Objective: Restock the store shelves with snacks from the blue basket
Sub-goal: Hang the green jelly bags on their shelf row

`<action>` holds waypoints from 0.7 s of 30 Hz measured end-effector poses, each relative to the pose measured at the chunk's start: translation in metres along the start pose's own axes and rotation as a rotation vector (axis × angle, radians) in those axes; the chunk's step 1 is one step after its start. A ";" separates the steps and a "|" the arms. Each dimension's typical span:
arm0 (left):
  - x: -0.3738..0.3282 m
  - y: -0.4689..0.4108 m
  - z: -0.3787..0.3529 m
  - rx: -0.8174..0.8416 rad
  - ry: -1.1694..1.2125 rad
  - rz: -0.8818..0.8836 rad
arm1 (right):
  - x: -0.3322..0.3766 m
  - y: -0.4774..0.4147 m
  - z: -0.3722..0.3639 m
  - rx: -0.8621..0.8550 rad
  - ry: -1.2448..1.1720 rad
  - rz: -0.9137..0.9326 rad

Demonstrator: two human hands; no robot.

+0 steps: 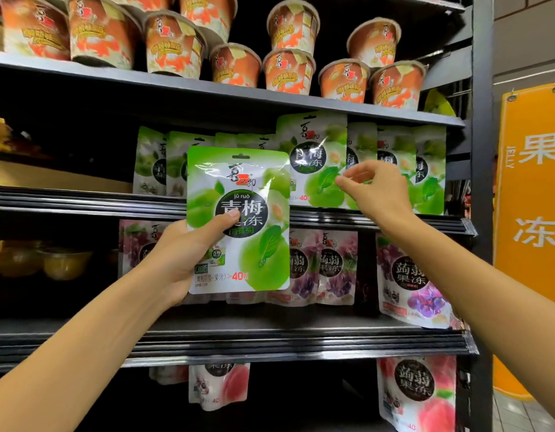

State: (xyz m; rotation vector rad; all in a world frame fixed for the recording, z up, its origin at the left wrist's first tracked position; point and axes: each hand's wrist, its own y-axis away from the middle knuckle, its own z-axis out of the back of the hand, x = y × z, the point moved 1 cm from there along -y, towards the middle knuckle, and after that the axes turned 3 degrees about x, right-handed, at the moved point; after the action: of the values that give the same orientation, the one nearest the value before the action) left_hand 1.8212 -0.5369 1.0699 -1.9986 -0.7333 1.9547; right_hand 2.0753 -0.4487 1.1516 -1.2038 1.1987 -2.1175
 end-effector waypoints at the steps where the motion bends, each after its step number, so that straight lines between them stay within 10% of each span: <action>1: -0.005 -0.005 -0.003 0.005 -0.020 -0.012 | 0.009 0.005 -0.001 0.070 -0.087 0.040; 6: -0.029 -0.035 -0.025 -0.028 -0.094 -0.076 | 0.049 0.032 -0.020 0.632 -0.451 -0.126; 14: -0.070 -0.074 -0.037 -0.188 -0.490 -0.193 | 0.064 0.004 -0.031 0.391 -0.675 -0.330; 21: -0.056 -0.051 -0.033 -0.144 -1.015 -0.787 | 0.076 -0.016 -0.043 0.305 -0.635 -0.334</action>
State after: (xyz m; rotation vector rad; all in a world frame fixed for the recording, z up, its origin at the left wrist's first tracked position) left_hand 1.8462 -0.5176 1.1458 -0.4142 -1.5725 2.2515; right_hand 1.9991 -0.4730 1.1904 -1.8206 0.4030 -1.8045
